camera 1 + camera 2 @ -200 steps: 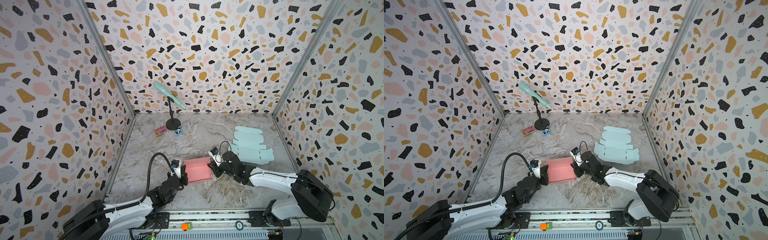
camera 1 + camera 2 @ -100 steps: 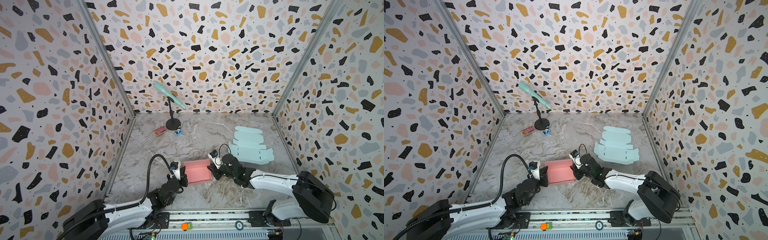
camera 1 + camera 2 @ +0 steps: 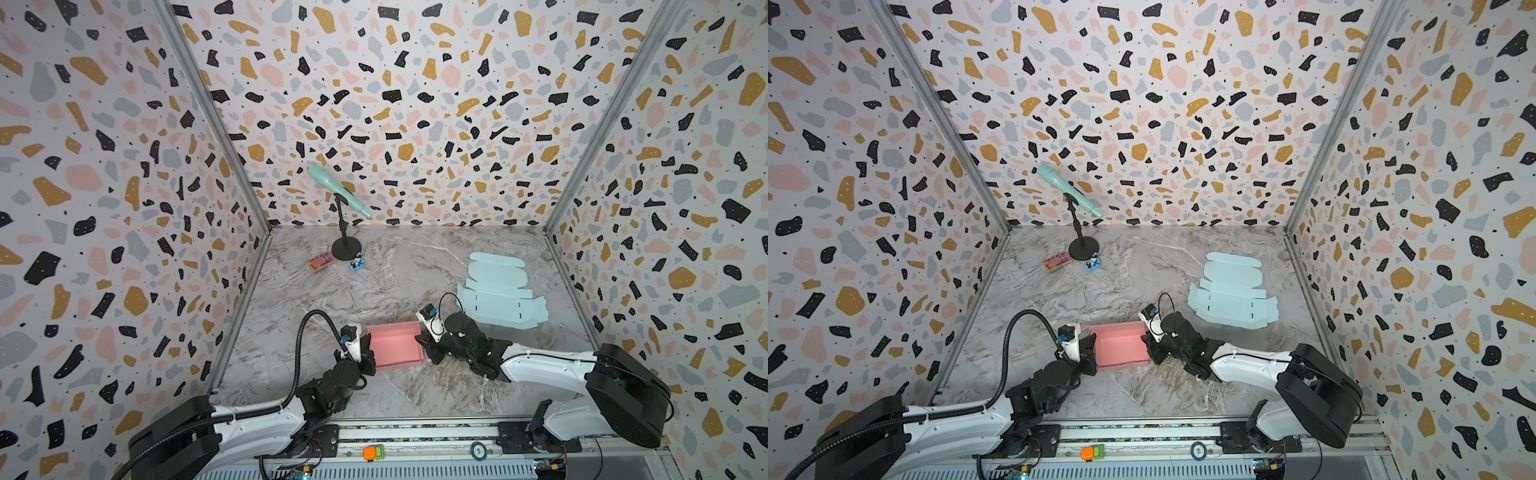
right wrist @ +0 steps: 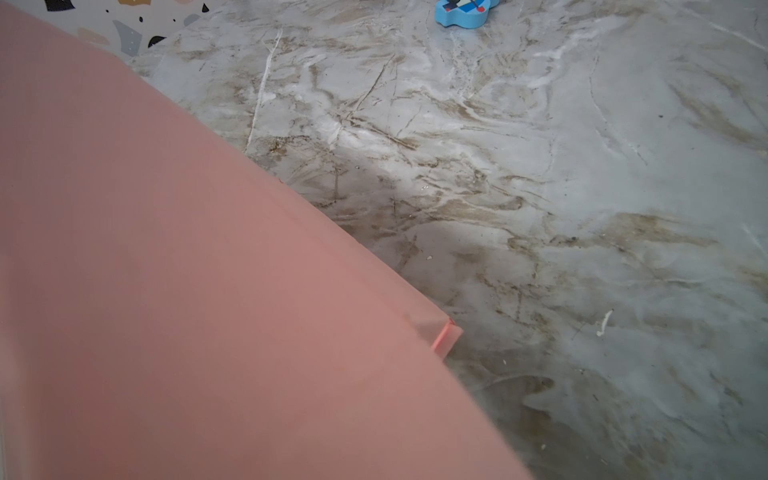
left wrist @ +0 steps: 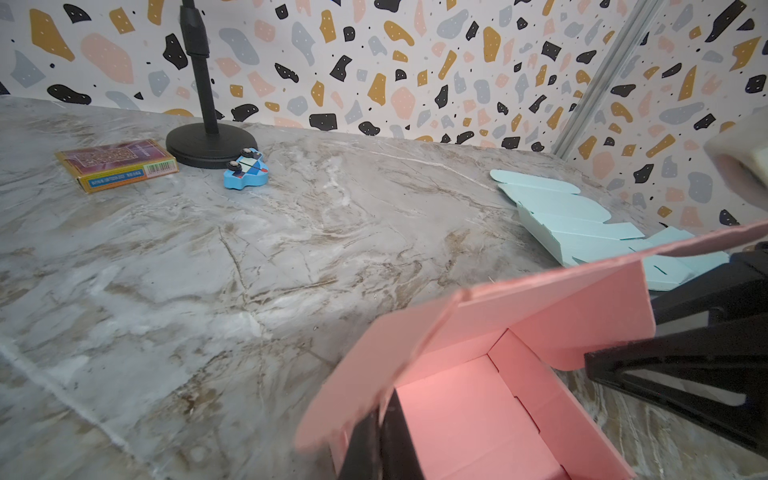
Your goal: Fold the paper box
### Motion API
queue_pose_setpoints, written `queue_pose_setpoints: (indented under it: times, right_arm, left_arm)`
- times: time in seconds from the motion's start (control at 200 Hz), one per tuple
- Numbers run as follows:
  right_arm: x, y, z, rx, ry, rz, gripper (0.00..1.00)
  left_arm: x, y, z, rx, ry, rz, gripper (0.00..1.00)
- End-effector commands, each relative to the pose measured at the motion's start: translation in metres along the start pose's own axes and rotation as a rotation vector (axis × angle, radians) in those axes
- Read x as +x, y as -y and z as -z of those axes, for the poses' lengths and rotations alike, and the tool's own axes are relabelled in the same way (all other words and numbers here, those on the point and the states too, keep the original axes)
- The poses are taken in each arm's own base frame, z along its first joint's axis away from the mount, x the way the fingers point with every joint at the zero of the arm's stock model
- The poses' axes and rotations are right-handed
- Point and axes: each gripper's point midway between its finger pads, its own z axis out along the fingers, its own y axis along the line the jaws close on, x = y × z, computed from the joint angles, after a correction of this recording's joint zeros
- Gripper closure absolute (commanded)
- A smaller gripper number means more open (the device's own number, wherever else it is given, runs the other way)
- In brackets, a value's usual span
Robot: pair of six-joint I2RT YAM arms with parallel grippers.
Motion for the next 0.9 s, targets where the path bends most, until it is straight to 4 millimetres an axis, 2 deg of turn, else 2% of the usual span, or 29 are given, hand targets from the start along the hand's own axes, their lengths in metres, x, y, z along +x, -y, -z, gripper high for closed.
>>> queue_pose_setpoints:
  times: [0.0, 0.21, 0.395, 0.541, 0.676, 0.896]
  right_arm:
    - [-0.011, -0.007, 0.008, -0.016, 0.043, 0.011, 0.79]
    - [-0.012, -0.007, 0.009, -0.012, 0.051, 0.012, 0.78]
    - [-0.01, -0.007, 0.011, -0.012, 0.057, 0.011, 0.79]
    - [-0.006, -0.006, 0.012, -0.009, 0.052, 0.009, 0.79]
    - [-0.001, -0.005, 0.013, -0.008, 0.05, -0.003, 0.79]
    - [0.007, -0.005, 0.019, -0.015, 0.06, -0.027, 0.78]
  left_arm:
    - [0.014, 0.004, 0.001, 0.012, -0.062, -0.012, 1.0]
    - [0.011, 0.004, -0.002, -0.035, -0.089, -0.002, 1.0]
    - [0.02, -0.003, -0.001, -0.056, -0.082, -0.015, 1.0]
    - [0.023, 0.002, -0.001, -0.023, -0.07, -0.036, 1.0]
    - [0.027, -0.004, 0.0, -0.042, -0.075, -0.045, 1.0]
    - [0.037, -0.002, -0.001, -0.036, -0.107, -0.063, 1.0]
